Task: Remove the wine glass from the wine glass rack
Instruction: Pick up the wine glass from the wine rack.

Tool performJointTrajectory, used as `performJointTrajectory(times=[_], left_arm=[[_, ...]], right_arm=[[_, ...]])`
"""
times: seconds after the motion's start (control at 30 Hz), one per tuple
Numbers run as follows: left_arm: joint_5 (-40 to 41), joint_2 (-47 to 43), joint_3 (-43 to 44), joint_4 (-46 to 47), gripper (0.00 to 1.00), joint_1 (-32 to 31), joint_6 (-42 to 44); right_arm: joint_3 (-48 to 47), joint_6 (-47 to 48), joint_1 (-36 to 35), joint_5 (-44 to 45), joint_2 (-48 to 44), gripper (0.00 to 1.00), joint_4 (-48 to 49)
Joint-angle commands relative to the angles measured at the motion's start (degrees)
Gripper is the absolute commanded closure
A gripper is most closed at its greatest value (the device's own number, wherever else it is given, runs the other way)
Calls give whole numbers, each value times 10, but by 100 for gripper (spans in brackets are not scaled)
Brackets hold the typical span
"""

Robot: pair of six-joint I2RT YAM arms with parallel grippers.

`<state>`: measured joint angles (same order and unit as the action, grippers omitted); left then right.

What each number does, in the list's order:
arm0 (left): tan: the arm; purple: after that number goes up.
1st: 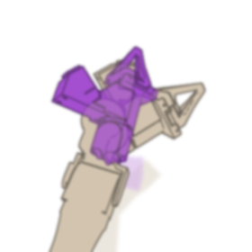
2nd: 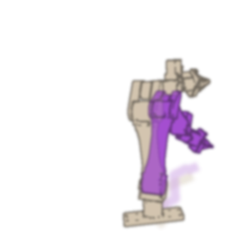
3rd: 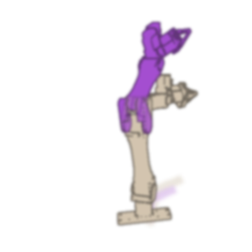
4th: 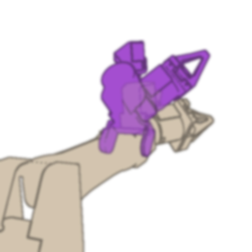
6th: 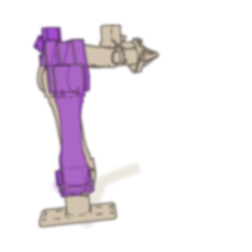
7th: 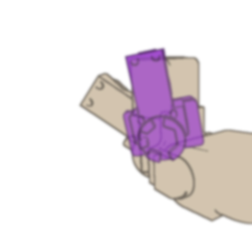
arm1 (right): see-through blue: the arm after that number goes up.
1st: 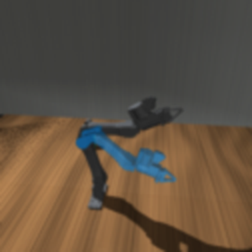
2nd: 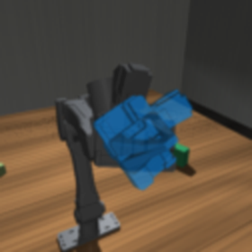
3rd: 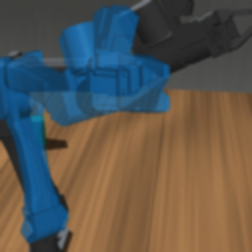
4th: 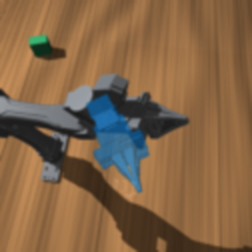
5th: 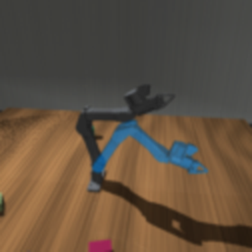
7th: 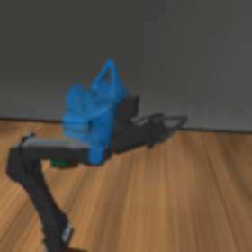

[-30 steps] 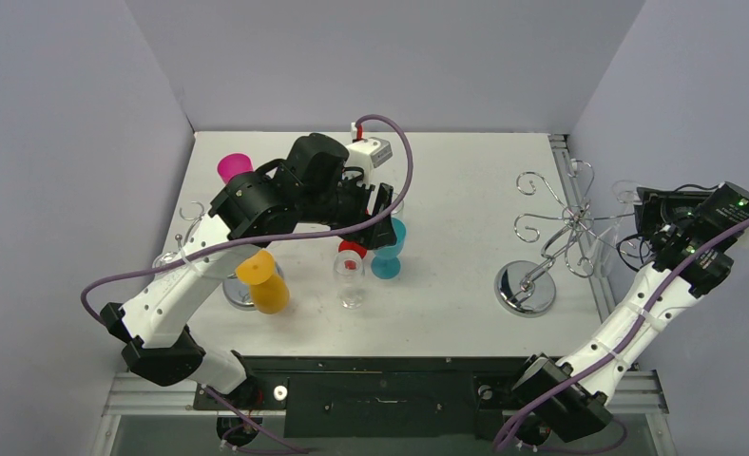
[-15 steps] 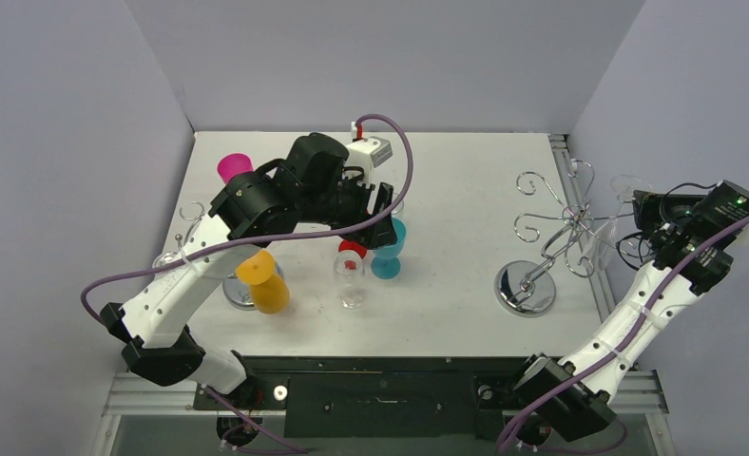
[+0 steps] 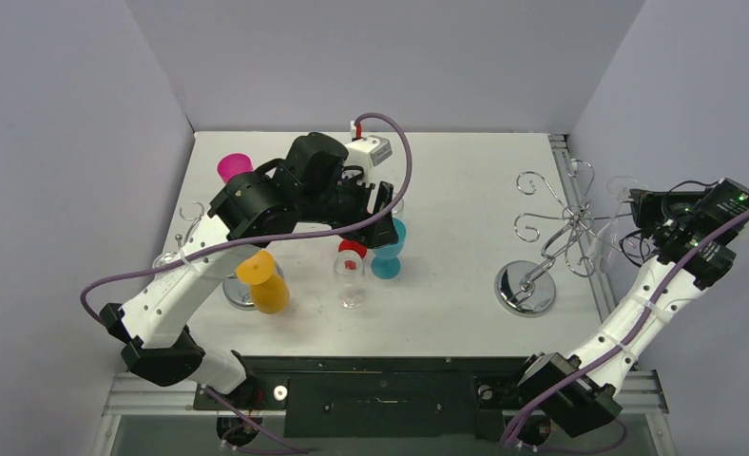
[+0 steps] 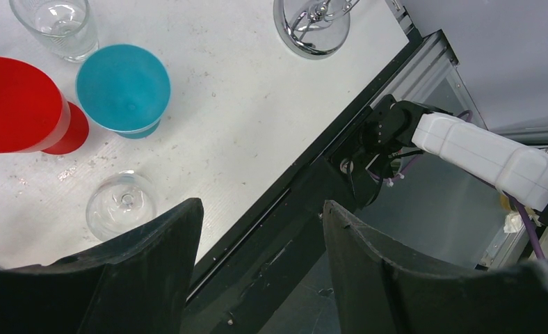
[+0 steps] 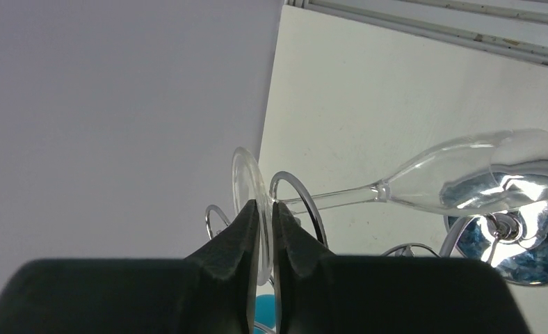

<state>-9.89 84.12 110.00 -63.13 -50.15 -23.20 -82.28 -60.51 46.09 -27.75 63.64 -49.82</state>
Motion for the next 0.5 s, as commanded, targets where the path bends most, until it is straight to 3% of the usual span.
performJointTrajectory(times=[0.0,0.47], left_arm=[[-11,-16,13,29,39,0,-2],[-10,-20,13,33,39,0,-3]], right_arm=[[-16,12,5,-7,7,99,1],[-38,-24,38,-22,-11,100,21]])
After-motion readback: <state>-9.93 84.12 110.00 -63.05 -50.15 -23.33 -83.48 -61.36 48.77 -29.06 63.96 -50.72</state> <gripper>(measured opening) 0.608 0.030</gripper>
